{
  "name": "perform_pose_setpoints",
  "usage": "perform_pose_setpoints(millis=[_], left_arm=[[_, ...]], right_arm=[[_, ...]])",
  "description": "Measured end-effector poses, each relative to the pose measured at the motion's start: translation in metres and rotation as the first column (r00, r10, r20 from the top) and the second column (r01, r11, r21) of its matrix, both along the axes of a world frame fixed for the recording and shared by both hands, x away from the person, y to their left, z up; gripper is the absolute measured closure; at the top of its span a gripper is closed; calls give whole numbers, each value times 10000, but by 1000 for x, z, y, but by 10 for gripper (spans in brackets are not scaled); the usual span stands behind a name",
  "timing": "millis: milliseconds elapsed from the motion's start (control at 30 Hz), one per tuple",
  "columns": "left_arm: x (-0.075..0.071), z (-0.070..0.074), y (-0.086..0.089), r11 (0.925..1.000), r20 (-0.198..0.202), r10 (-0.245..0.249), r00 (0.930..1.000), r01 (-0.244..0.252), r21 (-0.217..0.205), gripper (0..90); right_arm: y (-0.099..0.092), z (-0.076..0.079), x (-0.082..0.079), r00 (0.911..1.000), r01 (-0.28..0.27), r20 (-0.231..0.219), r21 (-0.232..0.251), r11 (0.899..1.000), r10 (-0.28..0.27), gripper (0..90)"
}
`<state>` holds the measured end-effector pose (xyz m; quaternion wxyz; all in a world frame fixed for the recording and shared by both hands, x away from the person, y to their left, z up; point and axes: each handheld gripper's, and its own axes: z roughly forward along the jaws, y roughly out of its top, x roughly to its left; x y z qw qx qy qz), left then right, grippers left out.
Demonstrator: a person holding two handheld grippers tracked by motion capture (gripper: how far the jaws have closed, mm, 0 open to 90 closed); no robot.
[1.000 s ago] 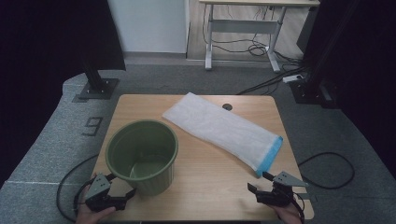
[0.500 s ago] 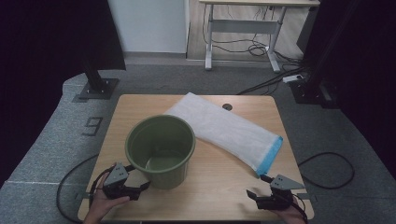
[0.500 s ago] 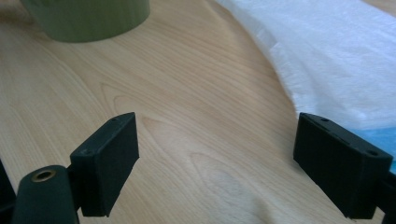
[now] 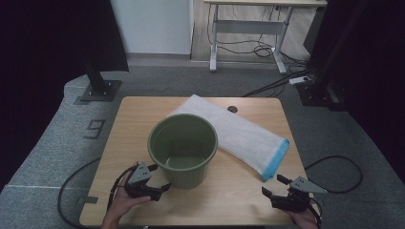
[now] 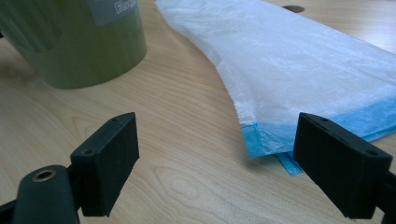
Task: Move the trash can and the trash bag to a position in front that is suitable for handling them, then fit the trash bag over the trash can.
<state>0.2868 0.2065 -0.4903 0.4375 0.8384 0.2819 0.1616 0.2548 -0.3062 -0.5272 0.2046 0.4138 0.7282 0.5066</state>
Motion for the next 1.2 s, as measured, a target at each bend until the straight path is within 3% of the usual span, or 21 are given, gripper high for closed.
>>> perform_pose_setpoints(millis=[133, 233, 467, 600, 667, 867, 933, 1133, 1200], left_arm=[[6, -1, -12, 9987, 146, 502, 9986, -501, -115, 138], [13, -4, -18, 9955, 143, 809, 9966, -801, -499, 134], [15, -7, -30, 9951, 137, 793, 9968, -783, -606, 138], [13, -6, -34, 9978, 110, 434, 9990, -428, -499, 139], [12, -5, -34, 9984, 114, 498, 9987, -495, -277, 139], [-4, -5, -13, 9916, 150, 1252, 9920, -1256, 305, 138], [-6, -7, -8, 9907, 82, 1340, 9909, -1342, 216, 137], [-10, -21, 11, 9839, -183, 1666, 9859, -1650, 683, 141], [-13, -27, 18, 9820, -300, 1676, 9854, -1642, 936, 141]], right_arm=[[0, -1, -1, 9995, 306, -61, 160, 9994, -305, 142], [3, -3, -3, 9987, 484, -154, 230, 9986, -480, 145], [6, -5, -8, 9988, 449, -182, 118, 9989, -447, 145], [7, -7, -10, 9990, 395, -201, -44, 9992, -396, 145], [7, -8, -10, 9990, 399, -218, -161, 9991, -403, 145], [11, -5, -11, 9990, 438, -84, -224, 9988, -440, 145], [13, -3, -10, 9988, 487, -43, -259, 9985, -488, 145], [33, 2, 6, 9978, 659, 1, -701, 9954, -660, 146], [46, 5, 22, 9957, 922, -26, -636, 9937, -925, 159]])
